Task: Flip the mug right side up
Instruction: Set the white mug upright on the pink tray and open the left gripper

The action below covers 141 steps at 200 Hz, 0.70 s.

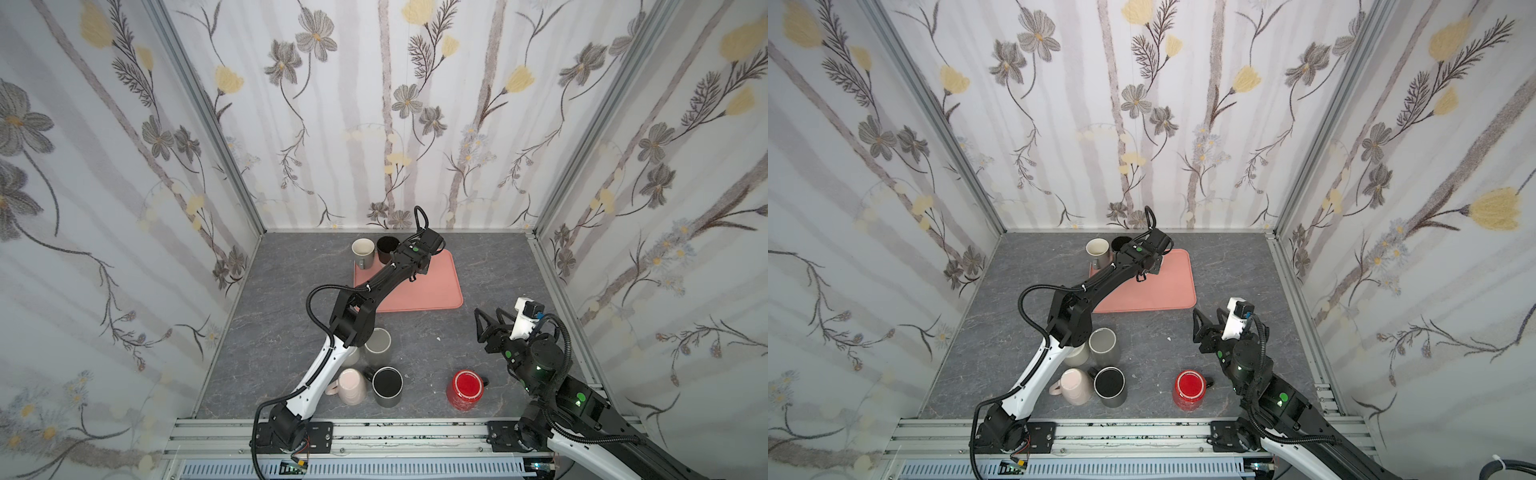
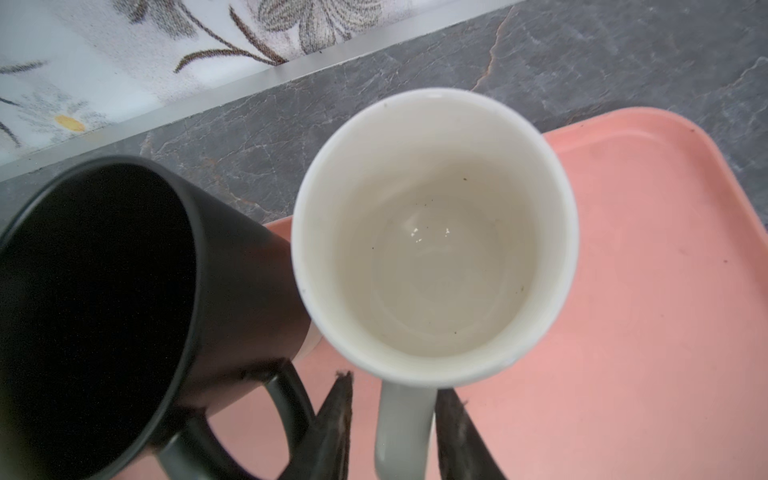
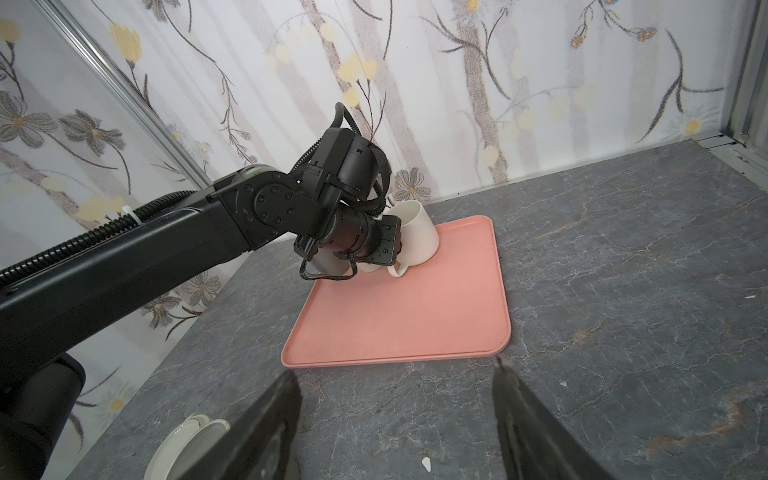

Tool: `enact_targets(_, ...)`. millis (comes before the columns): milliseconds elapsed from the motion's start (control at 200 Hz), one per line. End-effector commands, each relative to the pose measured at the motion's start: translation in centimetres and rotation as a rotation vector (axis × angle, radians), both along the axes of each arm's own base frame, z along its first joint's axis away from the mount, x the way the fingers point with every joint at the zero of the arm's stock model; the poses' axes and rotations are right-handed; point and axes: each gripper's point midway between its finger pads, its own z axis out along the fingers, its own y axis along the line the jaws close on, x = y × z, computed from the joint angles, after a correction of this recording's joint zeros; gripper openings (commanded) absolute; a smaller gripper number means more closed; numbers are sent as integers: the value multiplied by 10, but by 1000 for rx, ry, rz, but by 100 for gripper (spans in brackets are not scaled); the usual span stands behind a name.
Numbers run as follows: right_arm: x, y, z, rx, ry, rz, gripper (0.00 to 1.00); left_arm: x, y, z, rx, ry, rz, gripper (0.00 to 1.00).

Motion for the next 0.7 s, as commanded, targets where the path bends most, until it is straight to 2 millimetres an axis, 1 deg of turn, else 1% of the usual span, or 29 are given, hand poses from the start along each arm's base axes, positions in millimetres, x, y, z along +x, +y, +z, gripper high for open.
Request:
enact_targets(0,1,-2,3,15,1,-13,74,5,-10,27,-92,-46,7,43)
enact_targets(90,0,-2,2,18,5,-11,75,0,-18,50,-152,-73,-10,49)
enact_targets(115,0,-2,2,20,6,-11,75,-2,-21,61,-173,-87,-18,51)
enact_targets(125,0,-2,2,20,6,-11,75,-2,-23,61,-179,-90,-20,51)
enact_targets(150,0,-2,2,21,8,-8,75,-5,-26,69,-200,-102,-28,52)
enact_targets(285,0,2,-1,24,20,6,76,-22,-38,123,-318,-169,-71,61)
enact_targets(315,-1,4,-2,24,24,14,77,-27,-41,137,-346,-186,-83,62)
enact_targets(330,0,4,-3,22,27,17,77,-30,-42,140,-354,-186,-88,63)
enact_targets(350,0,5,-4,19,31,21,77,-33,-43,152,-377,-201,-96,64)
enact_targets(375,0,6,-5,18,35,25,77,-38,-44,157,-396,-205,-106,66)
enact_targets(395,0,7,-6,15,39,29,77,-42,-45,167,-418,-216,-113,67)
enact_targets(445,0,10,-9,9,51,39,77,-53,-45,177,-458,-224,-130,70)
enact_targets(475,-1,12,-11,6,58,48,77,-60,-45,188,-491,-234,-140,71)
enact_targets(485,-1,13,-12,4,61,52,77,-62,-45,188,-500,-233,-144,72)
enact_targets(490,-1,13,-12,2,62,52,77,-64,-45,192,-510,-240,-145,72)
enact_targets(505,-1,14,-13,1,65,57,77,-67,-44,192,-520,-236,-150,73)
enact_targets(540,-2,16,-16,-5,76,71,77,-76,-41,202,-563,-243,-158,74)
enact_targets(614,-5,23,-23,-22,100,114,77,-96,-33,214,-640,-249,-175,76)
enact_targets(629,-5,25,-25,-28,108,121,77,-100,-32,221,-660,-257,-181,77)
enact_targets(649,-5,26,-27,-33,116,130,77,-105,-28,221,-675,-257,-183,77)
enact_targets(699,-7,30,-35,-48,142,151,77,-118,-20,230,-723,-269,-190,79)
